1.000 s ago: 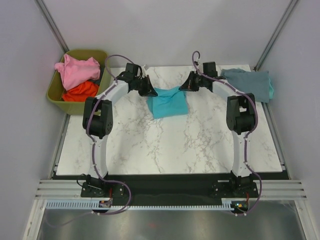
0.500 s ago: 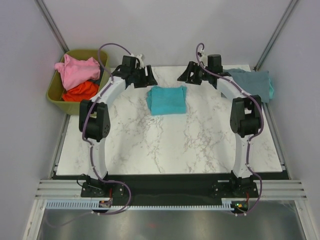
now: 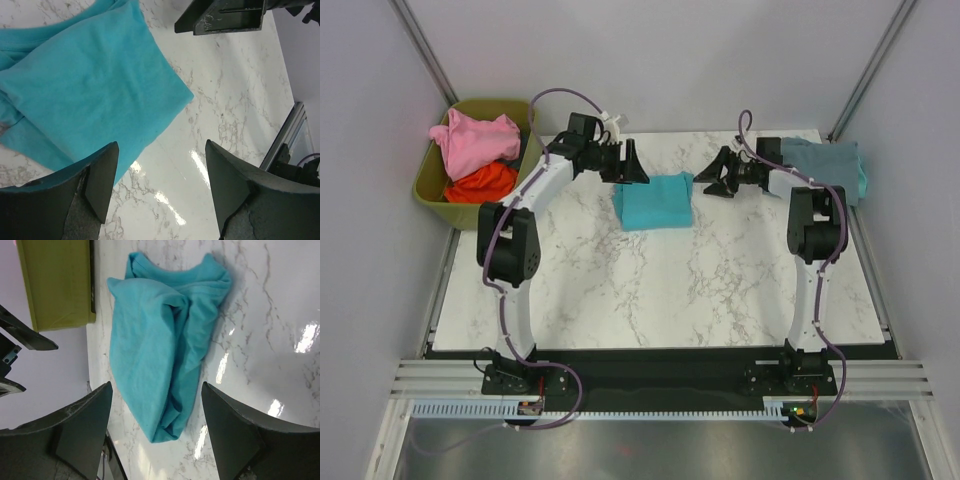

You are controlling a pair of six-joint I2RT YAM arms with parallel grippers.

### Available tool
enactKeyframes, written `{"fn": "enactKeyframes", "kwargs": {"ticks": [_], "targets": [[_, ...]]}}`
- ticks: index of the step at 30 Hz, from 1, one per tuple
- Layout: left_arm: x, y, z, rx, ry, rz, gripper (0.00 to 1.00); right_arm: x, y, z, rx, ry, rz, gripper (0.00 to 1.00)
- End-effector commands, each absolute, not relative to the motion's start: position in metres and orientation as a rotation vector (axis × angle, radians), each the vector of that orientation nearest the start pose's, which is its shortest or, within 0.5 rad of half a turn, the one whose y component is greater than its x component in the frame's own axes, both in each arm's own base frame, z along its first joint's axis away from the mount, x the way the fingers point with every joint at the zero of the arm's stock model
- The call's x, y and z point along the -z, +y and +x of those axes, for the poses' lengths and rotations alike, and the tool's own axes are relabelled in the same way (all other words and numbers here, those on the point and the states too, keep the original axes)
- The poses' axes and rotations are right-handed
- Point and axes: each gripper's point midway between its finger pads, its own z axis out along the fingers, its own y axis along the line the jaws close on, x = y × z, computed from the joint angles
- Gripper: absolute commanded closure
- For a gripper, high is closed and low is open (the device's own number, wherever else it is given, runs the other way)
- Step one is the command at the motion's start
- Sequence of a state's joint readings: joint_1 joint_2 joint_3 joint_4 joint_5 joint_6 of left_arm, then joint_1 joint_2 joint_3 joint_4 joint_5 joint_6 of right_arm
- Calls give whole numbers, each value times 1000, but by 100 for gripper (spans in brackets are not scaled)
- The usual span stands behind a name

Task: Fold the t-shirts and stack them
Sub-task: Neatly place the folded tshirt to the corner

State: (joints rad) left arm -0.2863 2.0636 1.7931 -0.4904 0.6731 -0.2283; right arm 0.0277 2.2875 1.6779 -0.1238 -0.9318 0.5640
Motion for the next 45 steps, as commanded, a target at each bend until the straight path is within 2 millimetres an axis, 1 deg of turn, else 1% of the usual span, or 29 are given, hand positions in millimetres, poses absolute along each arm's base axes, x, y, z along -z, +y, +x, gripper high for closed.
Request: {"fn": "enactKeyframes", "kwargs": {"ticks": [1,2,3,4,7,8,9,11,12,16,19,22,23,27,30,37,42,45], "targets": [[-142,-275,463,1089,2313,554,23,-95,177,525,-1491,2258,53,20],[-132,-273,465,1046,2341,547,22,-90,176,526,-1494,2263,63,20],[-127,-278,464,1030,2342,578,22,-83,176,528,-1503,2275,80,20],[-117,-277,465,1005,2365,573,22,-78,175,527,-1511,2281,91,20],[-104,-279,463,1020,2398,559,22,-70,175,525,-1523,2296,103,20],[-95,-279,465,1016,2412,557,22,-68,176,524,-1536,2299,103,20],[-94,-278,468,1007,2414,553,22,-63,175,523,-1541,2307,115,20],[-81,-274,474,971,2435,537,22,-58,175,523,-1531,2317,126,20],[-79,-272,477,963,2434,530,22,-56,177,522,-1536,2320,125,20],[-64,-268,482,966,2464,502,22,-49,181,517,-1545,2343,136,20],[-53,-265,482,963,2489,482,22,-39,185,510,-1558,2372,153,20],[-47,-263,483,957,2499,474,22,-27,192,502,-1573,2402,160,20],[-48,-263,484,956,2495,475,22,-25,194,501,-1574,2409,159,20],[-48,-263,482,975,2503,459,22,-20,209,494,-1598,2432,137,20],[-45,-263,479,981,2513,454,22,-17,214,490,-1610,2445,135,20],[-44,-263,479,990,2515,443,22,-10,215,485,-1618,2469,157,20],[-46,-263,479,980,2513,449,22,-13,212,489,-1619,2465,170,20],[-45,-263,476,991,2520,442,22,-5,219,486,-1625,2486,170,21]]}}
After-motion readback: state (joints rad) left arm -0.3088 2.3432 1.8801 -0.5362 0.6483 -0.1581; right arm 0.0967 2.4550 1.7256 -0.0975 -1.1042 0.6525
